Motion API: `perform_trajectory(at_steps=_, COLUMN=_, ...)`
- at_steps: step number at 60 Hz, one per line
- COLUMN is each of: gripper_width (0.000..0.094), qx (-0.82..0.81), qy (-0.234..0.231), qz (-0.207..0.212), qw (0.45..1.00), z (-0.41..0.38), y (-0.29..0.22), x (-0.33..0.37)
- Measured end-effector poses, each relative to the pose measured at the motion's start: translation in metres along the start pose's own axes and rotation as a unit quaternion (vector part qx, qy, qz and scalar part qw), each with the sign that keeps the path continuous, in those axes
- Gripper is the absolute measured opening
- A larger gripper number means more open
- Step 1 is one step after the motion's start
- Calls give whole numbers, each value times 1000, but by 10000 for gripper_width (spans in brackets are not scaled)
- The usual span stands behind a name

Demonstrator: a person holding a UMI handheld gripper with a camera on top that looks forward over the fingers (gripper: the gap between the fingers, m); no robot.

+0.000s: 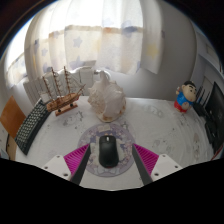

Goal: Arrange mouse

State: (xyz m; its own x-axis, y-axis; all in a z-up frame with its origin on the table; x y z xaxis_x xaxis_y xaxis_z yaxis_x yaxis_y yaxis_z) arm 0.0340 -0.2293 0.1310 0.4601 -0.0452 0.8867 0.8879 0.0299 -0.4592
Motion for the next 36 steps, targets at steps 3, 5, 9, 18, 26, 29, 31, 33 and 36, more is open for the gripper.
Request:
perform_trajectory(at_steps=3, gripper_width=853, qx=-2, qy=3, qz=-16, qw=1000, z=2, y=10, x=38)
perform_trajectory(at_steps=5, gripper_width=853, qx=-2, qy=7, qz=-20, qw=1000, z=3, y=16, x=62)
perform_trajectory(at_steps=9, gripper_width=857, qx=5, qy=7, qz=-13, qw=1000, z=4, y=25, x=104)
perform_trajectory(at_steps=18, gripper_width=854, qx=22, qy=11, qz=2, qw=1000, z=3, y=46, x=152)
perform_trajectory(at_steps=26, gripper_width=857, qx=16, qy=17, qz=0, qw=1000, z=8, y=59, x=155)
perform_trajectory(at_steps=29, gripper_width=854, qx=7, qy=24, qz=4, qw=1000, z=13, y=59, x=155)
perform_trajectory(at_steps=31, gripper_width=857, qx=3, qy=29, qz=7, qw=1000, z=16, y=59, x=157)
perform_trajectory(at_steps=33, gripper_width=856, qx=-2, qy=32, qz=6, qw=999, z=18, y=60, x=157)
perform_trajectory(at_steps=36, gripper_width=857, qx=-10, qy=25, qz=6, qw=1000, z=18, y=62, x=157)
Point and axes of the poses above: the point between the fingertips, and its own axes, seen from behind it with the camera up: z to the right, y down, x backward, against the way the camera looks, the point moved 5 cm from there along x, backward, against the way the camera looks, and after that the axes turned 15 degrees about -z, right-handed, at the moved point
